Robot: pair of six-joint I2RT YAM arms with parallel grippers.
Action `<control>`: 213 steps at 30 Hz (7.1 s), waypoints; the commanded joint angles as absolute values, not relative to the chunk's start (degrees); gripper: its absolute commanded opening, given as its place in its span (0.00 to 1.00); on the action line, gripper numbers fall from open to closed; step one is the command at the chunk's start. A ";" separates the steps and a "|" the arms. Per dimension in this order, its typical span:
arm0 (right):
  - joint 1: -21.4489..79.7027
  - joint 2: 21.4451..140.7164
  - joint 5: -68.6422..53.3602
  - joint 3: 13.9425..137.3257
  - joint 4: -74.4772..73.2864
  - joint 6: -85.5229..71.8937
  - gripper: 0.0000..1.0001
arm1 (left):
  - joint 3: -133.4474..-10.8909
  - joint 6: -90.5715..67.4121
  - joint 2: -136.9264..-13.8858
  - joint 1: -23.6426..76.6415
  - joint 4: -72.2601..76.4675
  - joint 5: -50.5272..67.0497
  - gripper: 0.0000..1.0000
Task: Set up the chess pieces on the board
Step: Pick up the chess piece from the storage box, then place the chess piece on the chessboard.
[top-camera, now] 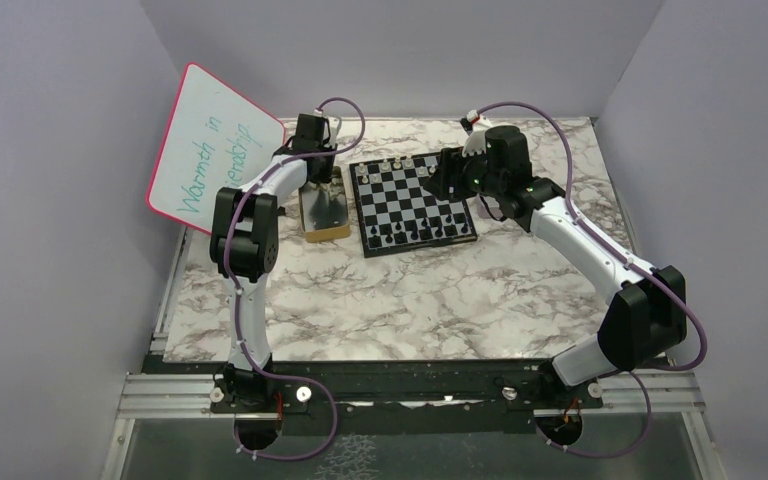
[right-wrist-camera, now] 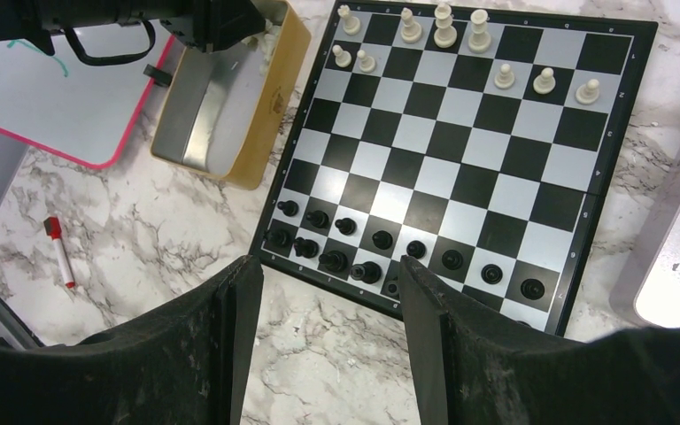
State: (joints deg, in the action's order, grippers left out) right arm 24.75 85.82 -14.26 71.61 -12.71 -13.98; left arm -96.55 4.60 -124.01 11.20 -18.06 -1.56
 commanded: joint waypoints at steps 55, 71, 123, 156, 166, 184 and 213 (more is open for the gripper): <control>24.55 86.05 -14.15 71.46 -11.70 -12.48 0.63 | -96.86 14.41 -124.19 10.63 -25.67 4.58 0.17; 24.57 85.77 -14.22 71.38 -11.83 -12.39 0.63 | -96.26 11.72 -121.58 10.63 -26.76 1.82 0.01; 35.82 101.66 -20.77 77.06 3.57 -26.67 0.39 | -61.76 -22.77 -91.19 10.63 -7.18 49.77 0.00; 38.76 105.14 -10.62 84.88 -7.64 -20.98 0.08 | -60.56 -23.88 -90.08 10.63 -6.07 49.98 0.51; 36.98 108.81 0.95 95.73 -20.56 -11.27 0.07 | -61.72 -16.23 -88.17 10.63 -14.04 44.63 0.99; 24.38 128.01 3.81 121.77 -36.15 -1.18 0.08 | -53.12 -4.47 -72.33 16.26 -23.20 21.00 0.99; 24.32 143.00 7.26 133.06 -30.14 5.97 0.12 | -52.82 -3.67 -73.22 18.45 -24.26 20.30 0.99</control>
State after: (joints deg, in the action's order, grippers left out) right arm 23.94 141.01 6.04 130.30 -32.27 4.78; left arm -52.80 -4.60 -73.30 17.98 -23.73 21.34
